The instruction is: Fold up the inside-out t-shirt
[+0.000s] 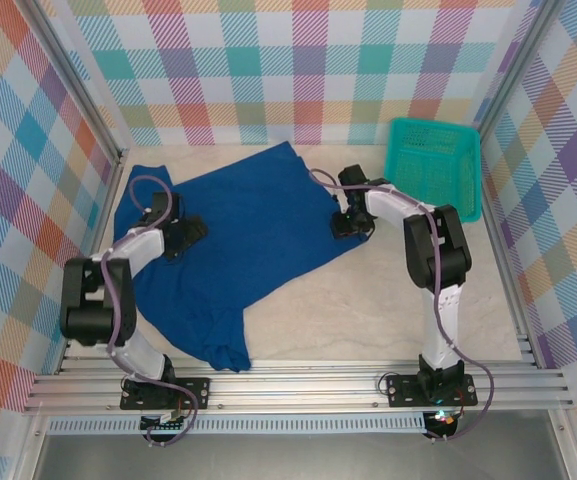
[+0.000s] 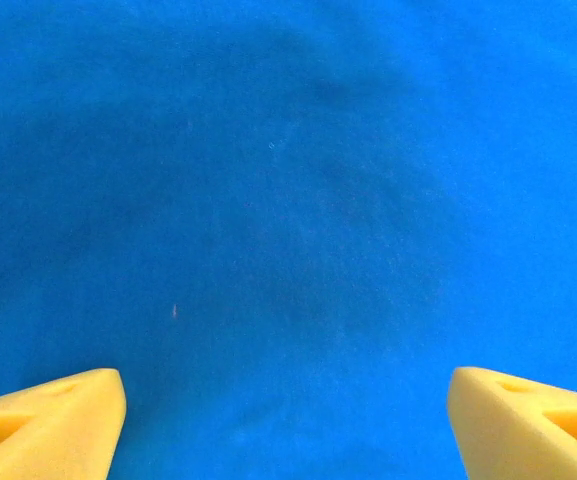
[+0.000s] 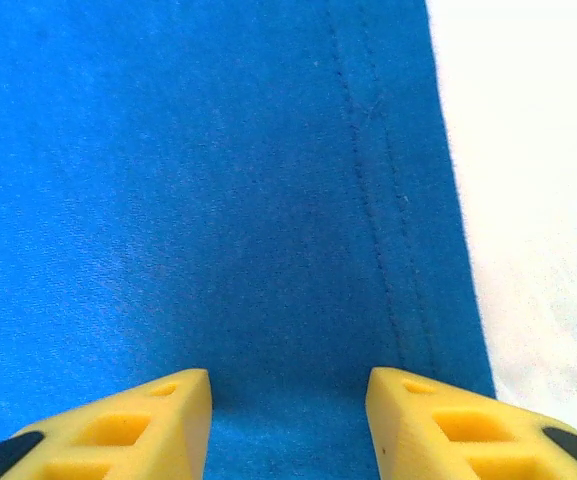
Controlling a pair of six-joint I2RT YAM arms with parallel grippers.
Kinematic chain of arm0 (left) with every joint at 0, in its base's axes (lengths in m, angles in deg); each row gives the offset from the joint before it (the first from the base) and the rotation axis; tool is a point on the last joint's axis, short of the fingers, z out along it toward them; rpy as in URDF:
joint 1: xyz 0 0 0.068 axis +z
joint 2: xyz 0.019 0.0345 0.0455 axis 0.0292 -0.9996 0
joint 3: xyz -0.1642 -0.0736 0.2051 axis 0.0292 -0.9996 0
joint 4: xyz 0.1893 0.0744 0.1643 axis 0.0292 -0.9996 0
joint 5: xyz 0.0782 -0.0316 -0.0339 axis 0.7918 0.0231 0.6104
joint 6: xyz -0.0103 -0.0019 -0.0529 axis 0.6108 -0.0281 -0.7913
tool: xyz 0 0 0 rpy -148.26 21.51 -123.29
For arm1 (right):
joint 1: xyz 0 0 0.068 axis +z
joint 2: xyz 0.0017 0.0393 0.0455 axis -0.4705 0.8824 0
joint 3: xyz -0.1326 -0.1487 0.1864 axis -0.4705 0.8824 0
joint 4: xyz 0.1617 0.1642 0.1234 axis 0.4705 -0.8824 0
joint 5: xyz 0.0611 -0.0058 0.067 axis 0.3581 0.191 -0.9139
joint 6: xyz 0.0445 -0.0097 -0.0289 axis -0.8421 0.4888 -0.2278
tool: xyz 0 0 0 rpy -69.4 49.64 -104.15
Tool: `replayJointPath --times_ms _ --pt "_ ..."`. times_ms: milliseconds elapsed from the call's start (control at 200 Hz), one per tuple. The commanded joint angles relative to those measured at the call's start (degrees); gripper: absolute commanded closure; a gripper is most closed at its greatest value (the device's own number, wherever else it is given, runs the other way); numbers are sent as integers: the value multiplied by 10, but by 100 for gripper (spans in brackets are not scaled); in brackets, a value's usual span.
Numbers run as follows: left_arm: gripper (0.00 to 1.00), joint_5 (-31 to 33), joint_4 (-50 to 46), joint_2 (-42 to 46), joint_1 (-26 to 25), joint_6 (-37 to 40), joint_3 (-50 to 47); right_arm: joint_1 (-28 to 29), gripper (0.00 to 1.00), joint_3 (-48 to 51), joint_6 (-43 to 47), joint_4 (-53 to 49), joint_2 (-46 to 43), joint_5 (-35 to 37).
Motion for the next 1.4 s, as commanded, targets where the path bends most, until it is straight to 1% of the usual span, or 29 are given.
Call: replayJointPath --times_ms 0,90,110,230,305,405,460,540,600,680,765,815,900,960,1025,1085,1130,1235,1320,1395 --pt "16 -40 -9 -57 -9 23 56 -36 57 61 -36 -71 -37 53" --pt "16 -48 -15 -110 -33 35 112 -59 60 112 -53 -71 -71 72" --pt "16 -48 -36 -125 -39 37 127 -64 61 123 -57 -69 -80 76" --pt "17 -60 -74 -223 -71 55 239 -89 61 174 -74 -51 -128 75" --pt "17 -59 -100 -289 -84 67 321 -91 60 184 -78 -45 -142 58" --pt "17 -48 -151 -370 -83 87 443 -89 60 190 -90 -25 -144 5" --pt "17 -42 -180 -406 -83 101 509 -84 60 188 -96 -13 -141 -2" --pt "16 -49 -217 -448 -82 122 597 -73 60 172 -99 -9 -131 -7" --pt "16 -60 -241 -463 -82 136 652 -64 58 162 -100 -4 -130 -4" --pt "16 -65 -252 -446 -82 151 675 -58 56 149 -98 -3 -135 7" --pt "15 -70 -237 -381 -82 155 635 -58 54 145 -86 -6 -160 20" --pt "15 -79 -214 -327 -82 152 582 -58 53 151 -77 -4 -181 27" --pt "14 -79 -158 -216 -82 134 451 -55 52 168 -63 8 -223 18" --pt "14 -59 -102 -130 -82 108 342 -46 51 188 -59 29 -248 -7" --pt "15 -26 -56 -43 -82 76 223 -30 50 198 -62 49 -259 -50" --pt "14 0 -38 25 -82 60 144 -1 50 200 -67 66 -256 -72" --pt "14 25 -46 68 -81 54 100 24 50 195 -69 75 -247 -81" --pt "15 62 -70 158 -77 45 13 92 50 184 -70 98 -227 -97" --pt "16 61 -90 214 -71 39 -46 145 50 184 -70 133 -221 -128" --pt "17 41 -116 244 -68 38 -86 190 50 185 -70 168 -216 -171"
